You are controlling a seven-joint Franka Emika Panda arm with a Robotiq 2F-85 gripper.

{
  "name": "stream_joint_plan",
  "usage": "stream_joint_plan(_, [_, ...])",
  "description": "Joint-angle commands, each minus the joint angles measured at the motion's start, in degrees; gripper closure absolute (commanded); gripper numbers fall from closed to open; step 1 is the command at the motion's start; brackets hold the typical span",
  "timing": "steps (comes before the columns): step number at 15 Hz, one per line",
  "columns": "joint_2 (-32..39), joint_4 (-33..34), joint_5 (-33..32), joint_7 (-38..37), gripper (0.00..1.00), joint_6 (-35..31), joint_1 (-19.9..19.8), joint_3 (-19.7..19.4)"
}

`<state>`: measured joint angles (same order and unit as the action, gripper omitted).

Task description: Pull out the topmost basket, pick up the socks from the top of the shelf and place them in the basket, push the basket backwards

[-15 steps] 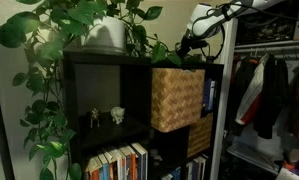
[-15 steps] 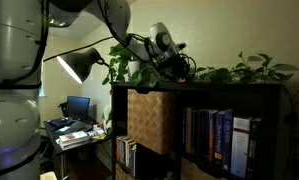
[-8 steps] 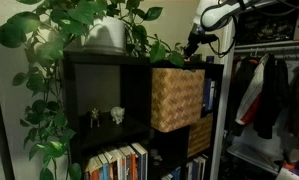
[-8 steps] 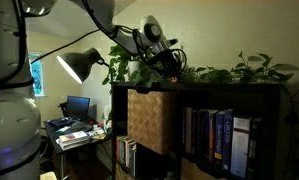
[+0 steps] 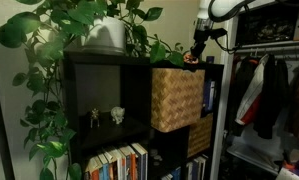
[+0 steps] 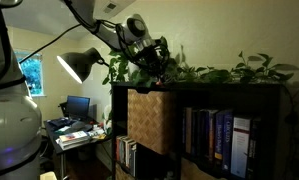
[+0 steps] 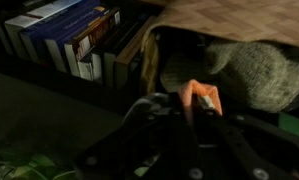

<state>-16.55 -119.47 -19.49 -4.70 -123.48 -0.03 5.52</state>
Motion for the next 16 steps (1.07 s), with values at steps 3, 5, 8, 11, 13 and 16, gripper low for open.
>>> stream_joint_plan(3, [-3.9,-7.2,2.2,0.7,0.92,2.9,2.8,1.3])
stream_joint_plan(5, [-3.4,-9.2,2.2,0.2,0.92,-0.7,3.2,1.2])
stream_joint_plan(8, [-2.8,-11.0,3.4,1.1,0.92,-6.8,3.7,0.7])
stream_joint_plan(11, [-2.5,-12.5,6.2,2.4,0.92,-11.7,4.6,0.8])
stream_joint_plan(13, [-1.9,-13.5,9.9,4.9,0.92,-14.9,5.9,0.5])
stream_joint_plan(16, [-0.7,-14.6,16.8,9.8,0.92,-19.0,8.3,0.0])
